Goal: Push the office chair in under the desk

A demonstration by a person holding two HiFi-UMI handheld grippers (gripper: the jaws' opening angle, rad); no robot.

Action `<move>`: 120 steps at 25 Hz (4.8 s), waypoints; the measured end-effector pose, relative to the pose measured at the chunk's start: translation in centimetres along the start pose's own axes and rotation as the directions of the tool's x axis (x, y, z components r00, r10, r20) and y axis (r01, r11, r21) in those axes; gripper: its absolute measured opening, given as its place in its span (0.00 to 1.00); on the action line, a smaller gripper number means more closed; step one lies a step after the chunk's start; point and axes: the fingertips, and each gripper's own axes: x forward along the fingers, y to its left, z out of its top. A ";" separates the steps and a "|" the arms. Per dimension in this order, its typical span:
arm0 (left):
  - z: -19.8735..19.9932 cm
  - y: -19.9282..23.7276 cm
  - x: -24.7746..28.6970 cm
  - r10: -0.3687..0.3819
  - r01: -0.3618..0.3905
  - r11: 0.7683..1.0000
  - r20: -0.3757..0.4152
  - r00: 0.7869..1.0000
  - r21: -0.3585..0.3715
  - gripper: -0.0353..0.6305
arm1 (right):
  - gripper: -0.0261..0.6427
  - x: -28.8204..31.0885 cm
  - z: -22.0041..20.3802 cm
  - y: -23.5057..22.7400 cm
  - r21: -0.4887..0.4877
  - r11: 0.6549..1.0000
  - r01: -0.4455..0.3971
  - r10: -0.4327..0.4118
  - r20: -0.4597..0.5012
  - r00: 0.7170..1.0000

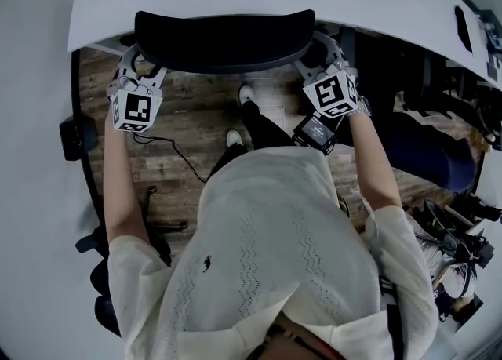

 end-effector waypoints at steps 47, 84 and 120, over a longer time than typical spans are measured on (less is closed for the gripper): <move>8.1 -12.3 -7.8 0.161 -0.049 0.817 0.145 0.976 -0.574 0.08 | 0.04 -12.2 0.4 6.2 0.579 0.815 -0.030 -0.070 0.150 0.986; 18.9 -13.0 -16.0 0.313 -0.081 0.800 0.298 0.902 -0.595 0.07 | 0.04 -24.2 10.2 5.7 0.630 0.776 0.010 -0.298 0.352 0.887; 14.1 -12.7 -17.7 0.341 -0.160 0.769 0.184 0.922 -0.619 0.07 | 0.04 -20.4 10.5 8.6 0.638 0.769 -0.051 -0.227 0.347 0.910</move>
